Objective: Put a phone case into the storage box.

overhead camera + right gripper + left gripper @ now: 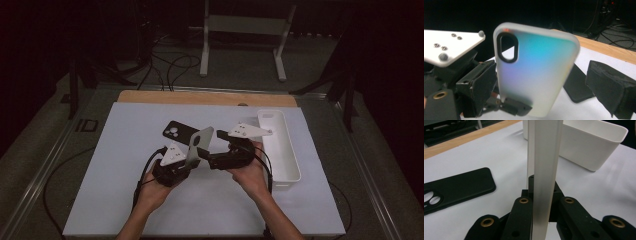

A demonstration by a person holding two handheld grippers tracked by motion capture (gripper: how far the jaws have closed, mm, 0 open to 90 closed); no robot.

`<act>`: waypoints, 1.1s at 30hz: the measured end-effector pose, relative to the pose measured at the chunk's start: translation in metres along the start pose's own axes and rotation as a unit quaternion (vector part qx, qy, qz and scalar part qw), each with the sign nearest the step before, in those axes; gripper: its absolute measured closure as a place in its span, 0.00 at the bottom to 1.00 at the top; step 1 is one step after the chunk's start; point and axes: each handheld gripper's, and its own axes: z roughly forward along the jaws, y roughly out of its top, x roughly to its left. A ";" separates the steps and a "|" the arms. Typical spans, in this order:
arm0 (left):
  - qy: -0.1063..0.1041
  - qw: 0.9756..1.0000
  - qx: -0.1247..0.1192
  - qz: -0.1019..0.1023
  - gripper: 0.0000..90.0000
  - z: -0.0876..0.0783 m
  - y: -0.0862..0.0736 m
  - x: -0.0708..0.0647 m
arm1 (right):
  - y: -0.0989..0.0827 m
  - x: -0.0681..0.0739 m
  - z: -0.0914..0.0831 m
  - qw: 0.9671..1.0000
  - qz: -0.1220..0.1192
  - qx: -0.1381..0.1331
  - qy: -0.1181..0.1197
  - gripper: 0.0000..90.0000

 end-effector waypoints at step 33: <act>-0.003 1.000 -0.015 -0.004 0.48 0.003 -0.002 -0.007 | -0.002 0.011 0.009 0.999 0.011 -0.009 -0.035 0.18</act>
